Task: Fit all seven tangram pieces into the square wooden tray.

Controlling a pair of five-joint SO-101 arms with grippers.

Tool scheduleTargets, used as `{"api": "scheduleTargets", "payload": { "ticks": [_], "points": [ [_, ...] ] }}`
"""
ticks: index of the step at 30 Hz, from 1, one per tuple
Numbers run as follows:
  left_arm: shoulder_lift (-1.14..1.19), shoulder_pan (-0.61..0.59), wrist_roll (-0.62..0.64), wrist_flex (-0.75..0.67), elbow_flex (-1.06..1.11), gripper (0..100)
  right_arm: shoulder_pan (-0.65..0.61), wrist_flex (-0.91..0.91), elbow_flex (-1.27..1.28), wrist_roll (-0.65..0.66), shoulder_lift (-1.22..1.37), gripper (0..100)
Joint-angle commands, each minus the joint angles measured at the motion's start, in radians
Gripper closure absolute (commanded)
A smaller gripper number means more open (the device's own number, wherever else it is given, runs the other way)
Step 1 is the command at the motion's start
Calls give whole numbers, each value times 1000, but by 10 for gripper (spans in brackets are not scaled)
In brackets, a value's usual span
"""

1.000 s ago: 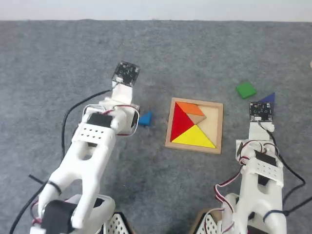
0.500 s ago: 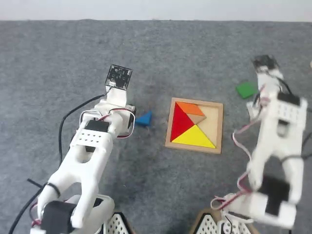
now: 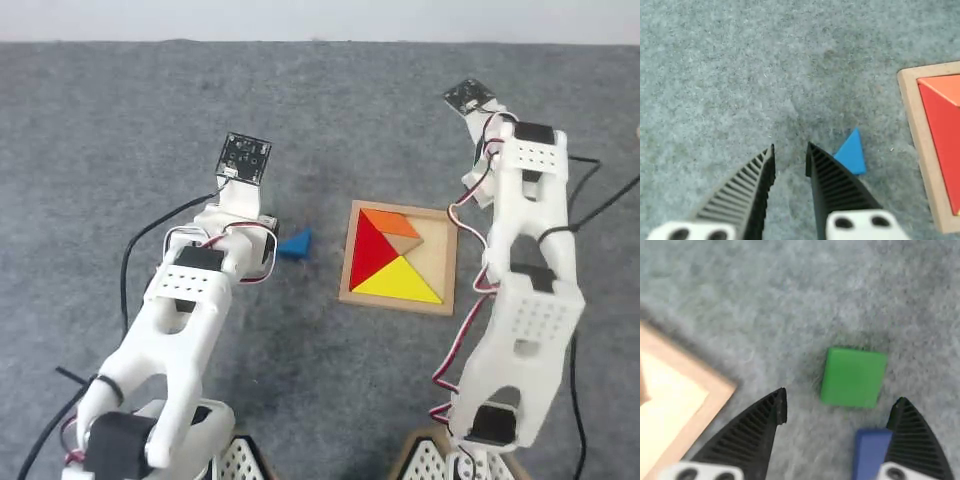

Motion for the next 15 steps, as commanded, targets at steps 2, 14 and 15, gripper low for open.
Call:
{"api": "scheduleTargets", "payload": {
  "ticks": [2, 14, 15],
  "points": [
    [-44, 3, 5, -25, -1, 894, 38, 12, -166, 37, 101, 680],
    [-44, 2, 5, -25, 1, 894, 42, 74, -209, 74, 200, 964],
    [-44, 2, 5, -25, 1, 894, 42, 88, -209, 74, 199, 969]
  ]
}}
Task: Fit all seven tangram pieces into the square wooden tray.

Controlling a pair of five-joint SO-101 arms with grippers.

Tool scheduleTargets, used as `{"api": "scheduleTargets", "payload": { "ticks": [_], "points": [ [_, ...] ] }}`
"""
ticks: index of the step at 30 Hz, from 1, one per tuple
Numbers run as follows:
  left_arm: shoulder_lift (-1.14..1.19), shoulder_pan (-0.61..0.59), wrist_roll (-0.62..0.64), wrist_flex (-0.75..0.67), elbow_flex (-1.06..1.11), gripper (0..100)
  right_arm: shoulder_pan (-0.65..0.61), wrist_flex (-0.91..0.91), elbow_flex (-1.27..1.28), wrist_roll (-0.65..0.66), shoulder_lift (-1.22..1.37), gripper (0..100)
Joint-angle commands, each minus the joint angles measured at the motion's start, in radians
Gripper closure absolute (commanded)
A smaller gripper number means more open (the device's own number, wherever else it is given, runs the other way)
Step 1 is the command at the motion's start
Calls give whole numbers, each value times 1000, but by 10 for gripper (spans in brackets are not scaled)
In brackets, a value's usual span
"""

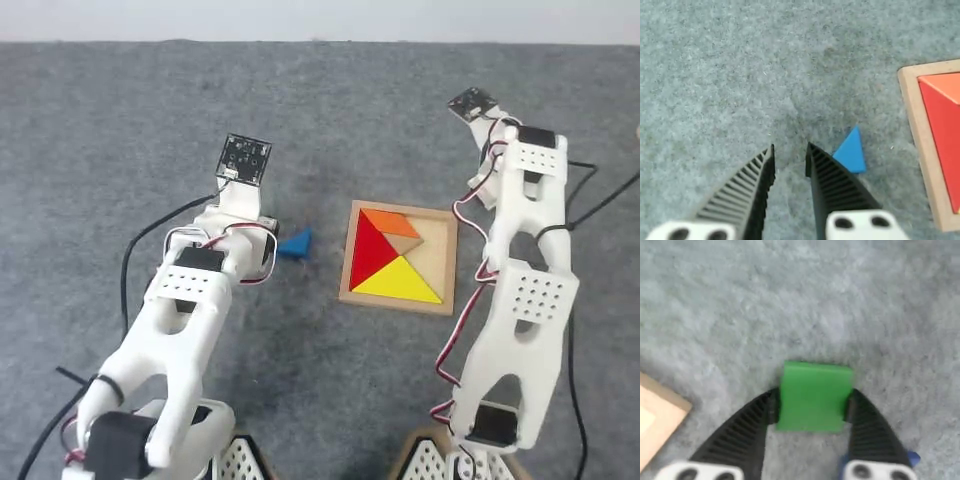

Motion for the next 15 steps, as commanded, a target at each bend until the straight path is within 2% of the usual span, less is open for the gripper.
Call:
{"api": "scheduleTargets", "payload": {
  "ticks": [1, 8, 10, 15],
  "points": [
    [-44, 2, 5, -25, -5, 894, 10, 62, -9, 12, -4, 966],
    [-43, 3, 5, -25, -5, 894, 36, 225, -91, -31, -79, 966],
    [-43, 5, 5, -25, -5, 894, 51, 277, -127, -72, -137, 972],
    [-43, 3, 5, -26, -5, 894, 38, 447, -155, -75, -337, 976]
  ]
}}
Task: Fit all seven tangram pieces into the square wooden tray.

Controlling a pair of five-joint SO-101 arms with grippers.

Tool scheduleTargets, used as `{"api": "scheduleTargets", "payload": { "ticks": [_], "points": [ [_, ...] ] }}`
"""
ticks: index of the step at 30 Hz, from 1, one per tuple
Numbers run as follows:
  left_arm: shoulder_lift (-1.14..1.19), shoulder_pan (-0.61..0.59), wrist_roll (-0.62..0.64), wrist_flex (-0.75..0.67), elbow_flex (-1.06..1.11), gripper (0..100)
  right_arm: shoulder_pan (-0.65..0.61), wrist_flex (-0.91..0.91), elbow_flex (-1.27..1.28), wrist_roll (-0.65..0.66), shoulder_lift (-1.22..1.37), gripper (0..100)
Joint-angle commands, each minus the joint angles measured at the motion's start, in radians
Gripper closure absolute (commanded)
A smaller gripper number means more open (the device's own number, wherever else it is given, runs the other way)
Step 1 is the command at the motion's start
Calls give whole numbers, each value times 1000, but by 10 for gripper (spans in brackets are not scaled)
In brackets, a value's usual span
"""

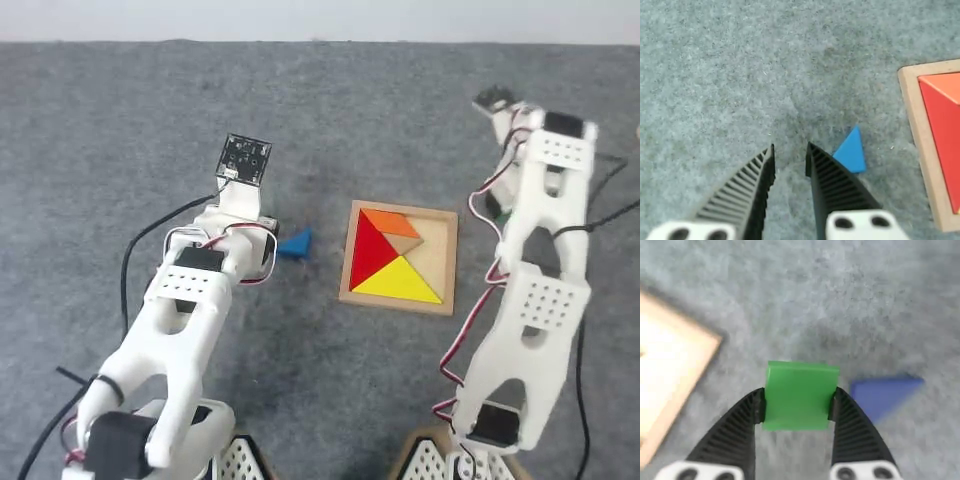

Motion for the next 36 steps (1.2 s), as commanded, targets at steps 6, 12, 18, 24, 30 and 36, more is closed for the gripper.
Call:
{"api": "scheduleTargets", "payload": {
  "ticks": [6, 12, 18, 24, 30, 36],
  "points": [
    [-43, -2, 5, -26, -5, 894, -71, 200, 61, -21, -397, 976],
    [-43, -3, 5, -26, -5, 894, -139, 19, 488, -25, -651, 976],
    [-43, -3, 5, -26, -5, 894, -243, -400, 1146, -15, -961, 976],
    [-43, -3, 5, -26, -5, 894, -328, -555, 1298, 34, -918, 976],
    [-43, -3, 5, -26, -5, 894, -308, -636, 1247, 97, -789, 975],
    [-43, -3, 5, -26, -5, 894, -331, -644, 1181, 129, -667, 975]
  ]
}}
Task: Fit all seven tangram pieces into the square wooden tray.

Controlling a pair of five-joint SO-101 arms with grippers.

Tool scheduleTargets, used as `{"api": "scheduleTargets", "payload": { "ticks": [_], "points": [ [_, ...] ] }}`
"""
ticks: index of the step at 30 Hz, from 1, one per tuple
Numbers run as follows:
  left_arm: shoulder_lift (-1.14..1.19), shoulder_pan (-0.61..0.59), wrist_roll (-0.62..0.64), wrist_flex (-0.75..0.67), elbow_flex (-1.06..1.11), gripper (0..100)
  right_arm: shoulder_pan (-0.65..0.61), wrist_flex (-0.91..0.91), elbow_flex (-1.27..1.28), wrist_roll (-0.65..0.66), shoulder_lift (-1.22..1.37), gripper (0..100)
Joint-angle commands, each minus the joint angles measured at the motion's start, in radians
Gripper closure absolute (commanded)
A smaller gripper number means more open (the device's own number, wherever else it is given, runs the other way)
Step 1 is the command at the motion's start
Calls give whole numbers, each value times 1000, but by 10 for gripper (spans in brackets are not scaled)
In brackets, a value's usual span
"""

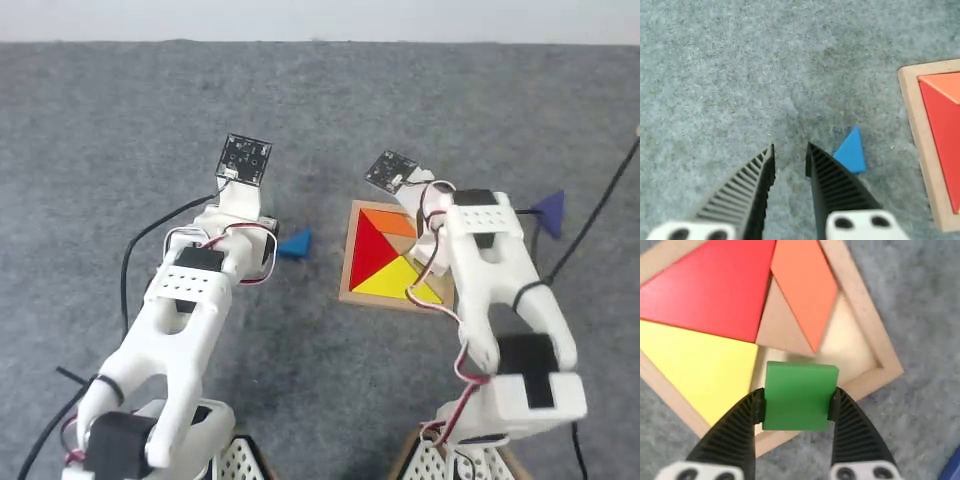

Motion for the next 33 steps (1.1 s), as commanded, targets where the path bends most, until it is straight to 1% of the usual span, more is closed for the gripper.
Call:
{"api": "scheduleTargets", "payload": {
  "ticks": [1, 7, 9, 12, 16, 19, 22, 25, 28, 31, 33],
  "points": [
    [-43, -3, 5, -26, -5, 894, -27, -27, -63, 21, 25, 975],
    [-43, -2, 5, -26, -5, 894, -31, -74, -60, 44, 61, 965],
    [-43, -2, 5, -26, -5, 894, -33, -73, -58, 44, 59, 928],
    [-43, -2, 5, -26, -5, 894, -35, -61, -58, 38, 51, 842],
    [-43, -2, 5, -26, -7, 894, -88, -12, -61, 38, 50, 743],
    [-43, -3, 5, -26, -7, 894, -124, 5, -61, 34, 30, 712],
    [-43, -3, 3, -26, -7, 894, -131, 5, -60, -25, -36, 713],
    [-43, -3, 3, -26, -7, 894, -117, 7, -57, -60, -119, 713],
    [-43, -3, 3, -26, -7, 894, -77, 7, -31, -87, -189, 713],
    [-43, -3, 3, -26, -7, 894, -5, -2, -21, -126, -222, 713],
    [-43, -3, 3, -26, -7, 894, 45, -10, -26, -123, -214, 713]
  ]
}}
